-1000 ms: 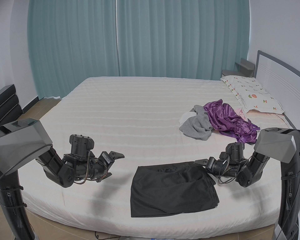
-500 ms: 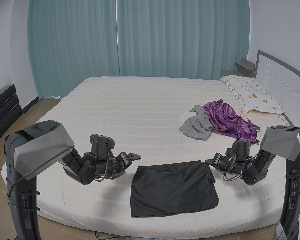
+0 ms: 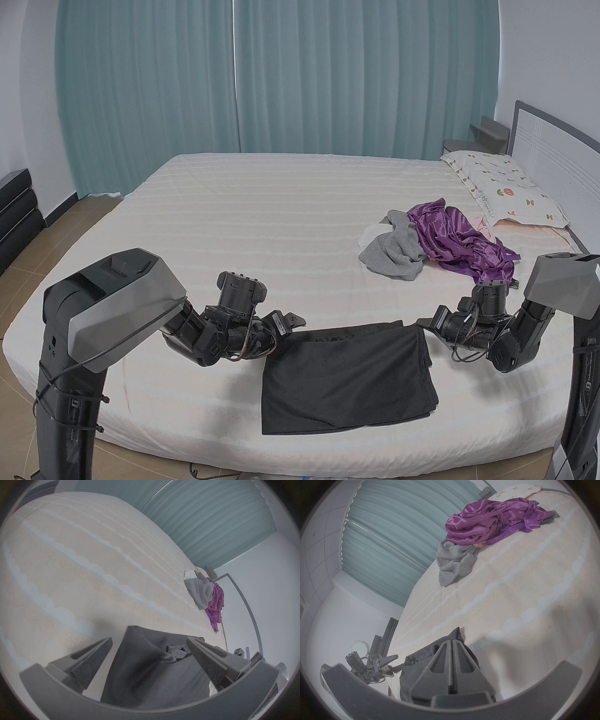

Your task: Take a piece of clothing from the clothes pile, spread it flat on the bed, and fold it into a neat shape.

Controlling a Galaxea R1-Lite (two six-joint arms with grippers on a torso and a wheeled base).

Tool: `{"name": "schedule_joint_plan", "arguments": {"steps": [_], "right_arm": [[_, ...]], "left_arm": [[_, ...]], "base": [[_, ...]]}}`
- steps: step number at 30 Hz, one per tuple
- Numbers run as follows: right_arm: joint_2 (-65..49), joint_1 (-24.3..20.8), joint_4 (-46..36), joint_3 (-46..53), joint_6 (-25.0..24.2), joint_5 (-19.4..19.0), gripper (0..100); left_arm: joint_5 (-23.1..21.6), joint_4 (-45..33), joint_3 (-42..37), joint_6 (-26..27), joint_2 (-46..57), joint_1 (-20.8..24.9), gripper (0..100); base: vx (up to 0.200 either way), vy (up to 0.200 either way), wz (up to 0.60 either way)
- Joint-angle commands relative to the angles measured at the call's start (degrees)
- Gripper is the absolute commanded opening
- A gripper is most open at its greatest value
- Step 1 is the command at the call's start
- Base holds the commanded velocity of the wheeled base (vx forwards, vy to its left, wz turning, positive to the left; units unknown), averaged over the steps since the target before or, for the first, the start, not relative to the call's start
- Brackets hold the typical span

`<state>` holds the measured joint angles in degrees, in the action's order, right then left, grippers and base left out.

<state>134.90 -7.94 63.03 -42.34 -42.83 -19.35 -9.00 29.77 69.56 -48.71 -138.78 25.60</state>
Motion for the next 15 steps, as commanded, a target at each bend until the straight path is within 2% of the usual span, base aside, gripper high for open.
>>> {"name": "schedule_joint_plan", "arguments": {"steps": [1,2,7,15], "right_arm": [[0.4,-0.1,0.1,-0.3,0.0,0.0,0],[0.4,-0.2,0.1,-0.3,0.0,0.0,0],[0.7,-0.6,0.1,-0.6,0.0,0.1,0],[0.9,-0.6,0.0,-2.4,0.1,0.5,0]], "left_arm": [[0.3,-0.2,1.5,0.0,-1.9,0.6,100],[0.3,-0.2,1.5,0.0,-1.9,0.6,0],[1.1,-0.9,0.7,-0.2,-1.6,0.5,0],[8.9,-0.6,-0.3,-1.5,-1.1,-0.4,0]], "base": [[0.000,0.000,0.00],[0.000,0.000,0.00],[0.000,0.000,0.00],[0.000,0.000,0.00]]}}
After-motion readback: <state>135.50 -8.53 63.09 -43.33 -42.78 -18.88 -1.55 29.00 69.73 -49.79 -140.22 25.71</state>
